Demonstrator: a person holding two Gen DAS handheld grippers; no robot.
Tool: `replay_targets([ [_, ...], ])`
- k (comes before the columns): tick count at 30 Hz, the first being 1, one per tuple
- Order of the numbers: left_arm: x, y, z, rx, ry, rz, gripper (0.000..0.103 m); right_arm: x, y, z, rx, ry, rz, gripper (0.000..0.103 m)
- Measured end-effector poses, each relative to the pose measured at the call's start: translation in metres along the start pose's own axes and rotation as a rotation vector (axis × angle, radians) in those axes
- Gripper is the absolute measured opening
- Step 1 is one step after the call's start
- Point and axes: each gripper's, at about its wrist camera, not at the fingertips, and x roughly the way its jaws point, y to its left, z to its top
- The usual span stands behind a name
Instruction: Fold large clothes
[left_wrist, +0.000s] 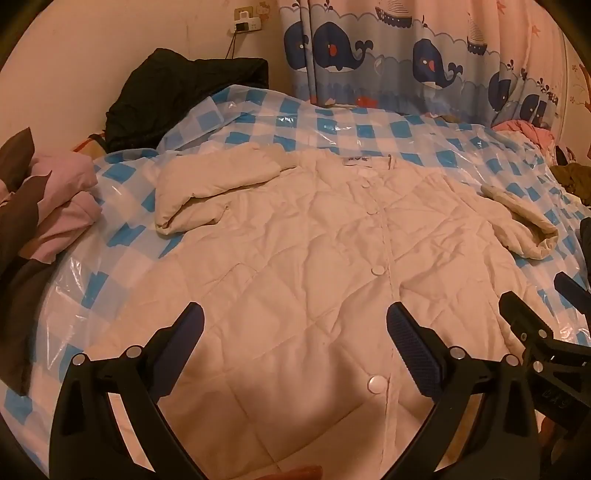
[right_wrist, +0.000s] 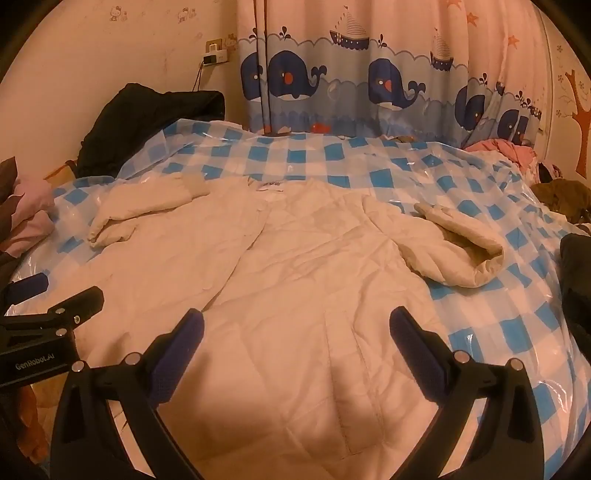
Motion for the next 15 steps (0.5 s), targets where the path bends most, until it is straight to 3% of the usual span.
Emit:
replay_targets([
  [10, 0.0047, -0.0001, -0.0046, 0.008, 0.025, 0.002, 0.095, 0.0018, 0.0017, -0.0009, -0.008, 0.009, 0.011, 0.097],
  [13, 0.0058, 0.0013, -0.0031, 0.001, 0.041, -0.044, 0.095, 0.0018, 0.003, 0.0003, -0.005, 0.011, 0.01, 0.097],
  [15, 0.0074, 0.002, -0.0024, -0.001, 0.05, -0.073, 0.086, 0.0017, 0.0035, 0.0005, -0.006, 0.012, 0.011, 0.097],
])
